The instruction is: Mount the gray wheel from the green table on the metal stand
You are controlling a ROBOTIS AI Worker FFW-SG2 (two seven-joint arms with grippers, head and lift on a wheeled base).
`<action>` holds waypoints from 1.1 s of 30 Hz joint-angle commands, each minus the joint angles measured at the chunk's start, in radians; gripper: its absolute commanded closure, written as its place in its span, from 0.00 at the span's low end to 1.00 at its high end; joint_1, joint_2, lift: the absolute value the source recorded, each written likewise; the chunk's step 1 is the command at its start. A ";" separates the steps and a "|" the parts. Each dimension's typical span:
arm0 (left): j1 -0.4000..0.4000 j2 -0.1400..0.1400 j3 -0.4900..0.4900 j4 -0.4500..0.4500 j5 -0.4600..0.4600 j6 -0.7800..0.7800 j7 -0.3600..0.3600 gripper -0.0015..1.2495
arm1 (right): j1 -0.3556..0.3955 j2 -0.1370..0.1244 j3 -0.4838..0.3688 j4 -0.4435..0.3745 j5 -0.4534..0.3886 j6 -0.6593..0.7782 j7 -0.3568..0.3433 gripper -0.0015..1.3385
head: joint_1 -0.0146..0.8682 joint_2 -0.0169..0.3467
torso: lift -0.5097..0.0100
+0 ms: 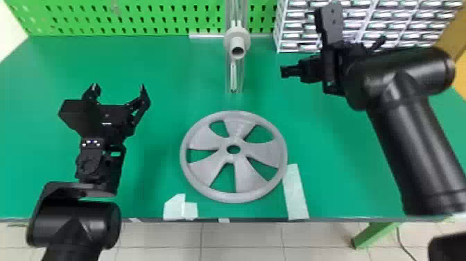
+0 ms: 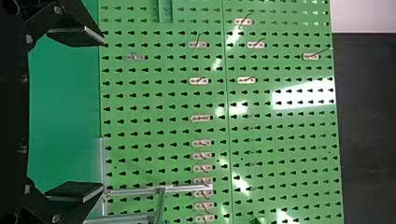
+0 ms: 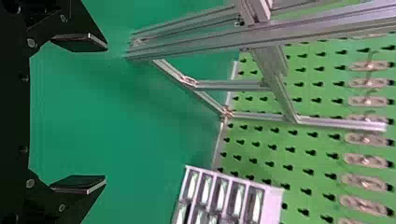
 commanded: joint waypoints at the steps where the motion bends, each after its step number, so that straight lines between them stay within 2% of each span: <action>1: 0.003 0.001 0.005 -0.011 -0.006 0.007 0.000 0.15 | -0.076 0.000 0.029 0.067 0.019 0.078 0.037 0.21 | 1.00 0.19 | 0.79; 5: 0.004 0.001 0.005 -0.018 -0.010 0.010 0.000 0.15 | -0.124 -0.002 0.051 0.122 0.023 0.112 0.083 0.21 | 1.00 0.19 | 0.79; 13: 0.007 0.001 0.004 -0.035 -0.019 0.023 -0.002 0.15 | -0.230 -0.049 0.195 0.237 -0.018 0.149 0.137 0.21 | 1.00 0.19 | 0.79; 18: 0.007 0.001 -0.001 -0.041 -0.024 0.026 0.000 0.15 | -0.286 -0.068 0.278 0.303 -0.047 0.158 0.169 0.21 | 1.00 0.19 | 0.79; 28: -0.004 0.006 -0.013 -0.044 -0.030 0.032 -0.002 0.15 | -0.375 -0.069 0.448 0.435 -0.076 0.153 0.271 0.21 | 1.00 0.19 | 0.79; 33: -0.007 0.011 -0.021 -0.046 -0.032 0.032 -0.002 0.15 | -0.406 -0.063 0.512 0.484 -0.098 0.146 0.287 0.21 | 1.00 0.19 | 0.79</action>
